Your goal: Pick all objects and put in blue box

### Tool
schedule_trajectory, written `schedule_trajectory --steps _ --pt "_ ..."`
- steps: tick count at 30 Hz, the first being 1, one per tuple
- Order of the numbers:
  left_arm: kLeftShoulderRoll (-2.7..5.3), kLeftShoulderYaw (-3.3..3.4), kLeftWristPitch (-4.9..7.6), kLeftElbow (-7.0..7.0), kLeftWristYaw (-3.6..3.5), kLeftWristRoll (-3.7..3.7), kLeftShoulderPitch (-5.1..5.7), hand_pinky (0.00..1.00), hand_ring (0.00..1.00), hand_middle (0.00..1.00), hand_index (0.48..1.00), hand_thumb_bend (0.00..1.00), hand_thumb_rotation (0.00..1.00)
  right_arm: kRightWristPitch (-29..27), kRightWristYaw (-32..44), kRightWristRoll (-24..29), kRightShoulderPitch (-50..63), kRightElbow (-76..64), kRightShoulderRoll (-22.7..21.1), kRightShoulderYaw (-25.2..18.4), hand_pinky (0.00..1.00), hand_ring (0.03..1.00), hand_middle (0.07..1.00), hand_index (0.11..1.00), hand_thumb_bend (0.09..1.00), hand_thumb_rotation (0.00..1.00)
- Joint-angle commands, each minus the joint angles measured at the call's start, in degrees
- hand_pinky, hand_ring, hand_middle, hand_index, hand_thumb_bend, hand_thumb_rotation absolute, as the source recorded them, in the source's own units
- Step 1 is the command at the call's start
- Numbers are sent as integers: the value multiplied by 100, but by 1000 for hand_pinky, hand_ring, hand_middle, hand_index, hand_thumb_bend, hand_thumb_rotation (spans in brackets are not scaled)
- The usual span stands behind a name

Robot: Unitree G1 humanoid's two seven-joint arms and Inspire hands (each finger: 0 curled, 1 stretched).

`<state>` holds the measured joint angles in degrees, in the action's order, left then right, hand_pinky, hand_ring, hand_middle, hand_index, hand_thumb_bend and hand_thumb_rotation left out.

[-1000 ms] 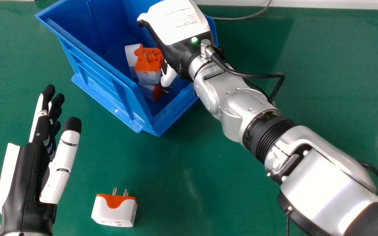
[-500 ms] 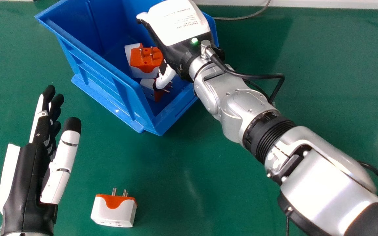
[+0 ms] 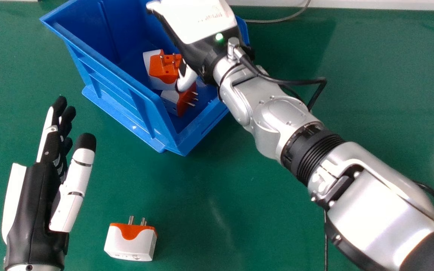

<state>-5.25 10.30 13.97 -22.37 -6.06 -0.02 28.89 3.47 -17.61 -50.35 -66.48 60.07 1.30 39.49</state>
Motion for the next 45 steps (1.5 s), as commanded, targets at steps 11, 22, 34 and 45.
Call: schedule_trajectory --steps 11,22,34,45 --pt "8 -90 344 153 60 80 -129 1000 992 983 983 444 950 -63 -7 -403 543 -2139 -920 -14 620 729 761 730 732 7" --pt "36 -144 306 150 134 72 -164 1000 996 980 989 454 953 93 971 -468 1832 -4875 -1761 -621 625 752 781 762 787 7" --pt "50 -40 424 155 227 78 -2 1000 993 990 978 461 924 -445 1078 -238 3676 -7174 -2239 -1387 609 749 768 777 932 23" --pt "-36 160 544 158 223 -22 212 1000 998 990 997 453 952 -1262 896 68 6301 -8994 -2302 -1930 573 733 762 765 865 79"
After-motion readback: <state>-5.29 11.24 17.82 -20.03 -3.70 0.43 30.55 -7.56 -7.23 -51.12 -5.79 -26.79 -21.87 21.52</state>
